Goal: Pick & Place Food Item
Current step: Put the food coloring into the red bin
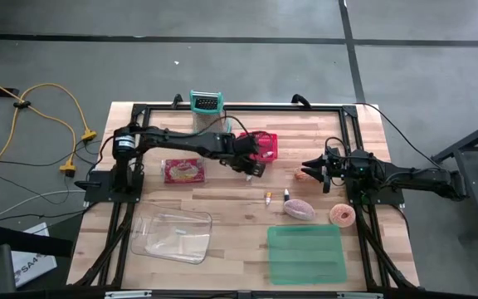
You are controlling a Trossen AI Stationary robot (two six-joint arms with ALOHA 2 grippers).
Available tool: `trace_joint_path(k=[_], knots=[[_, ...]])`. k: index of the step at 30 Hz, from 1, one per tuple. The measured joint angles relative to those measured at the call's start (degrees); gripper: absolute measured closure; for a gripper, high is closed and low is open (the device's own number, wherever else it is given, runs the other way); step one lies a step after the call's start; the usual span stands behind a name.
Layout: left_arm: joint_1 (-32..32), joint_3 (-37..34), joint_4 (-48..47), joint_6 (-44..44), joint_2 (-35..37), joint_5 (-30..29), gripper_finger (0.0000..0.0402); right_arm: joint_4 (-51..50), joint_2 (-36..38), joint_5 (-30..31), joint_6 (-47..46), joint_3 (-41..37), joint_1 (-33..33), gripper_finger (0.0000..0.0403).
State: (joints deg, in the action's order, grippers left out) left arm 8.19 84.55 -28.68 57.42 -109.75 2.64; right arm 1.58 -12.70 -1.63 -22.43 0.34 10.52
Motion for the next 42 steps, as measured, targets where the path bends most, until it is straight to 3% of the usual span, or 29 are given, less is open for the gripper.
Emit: trace_joint_path(k=[8,27,42], knots=[[3.67,0.17,5.63,-6.73,1.87,-0.33,0.0325,0.04,0.00,-0.01,0.00,-0.01,-0.01,0.0289],[11.67,0.17,8.44,-18.20,-0.59,-2.94,0.0324,0.07,-0.01,-0.04,0.01,-0.02,0.00,0.0289],[11.54,0.11,11.12,-20.12,-4.97,-1.52,0.0324,0.03,0.01,0.05,0.01,0.00,-0.01,0.0289]])
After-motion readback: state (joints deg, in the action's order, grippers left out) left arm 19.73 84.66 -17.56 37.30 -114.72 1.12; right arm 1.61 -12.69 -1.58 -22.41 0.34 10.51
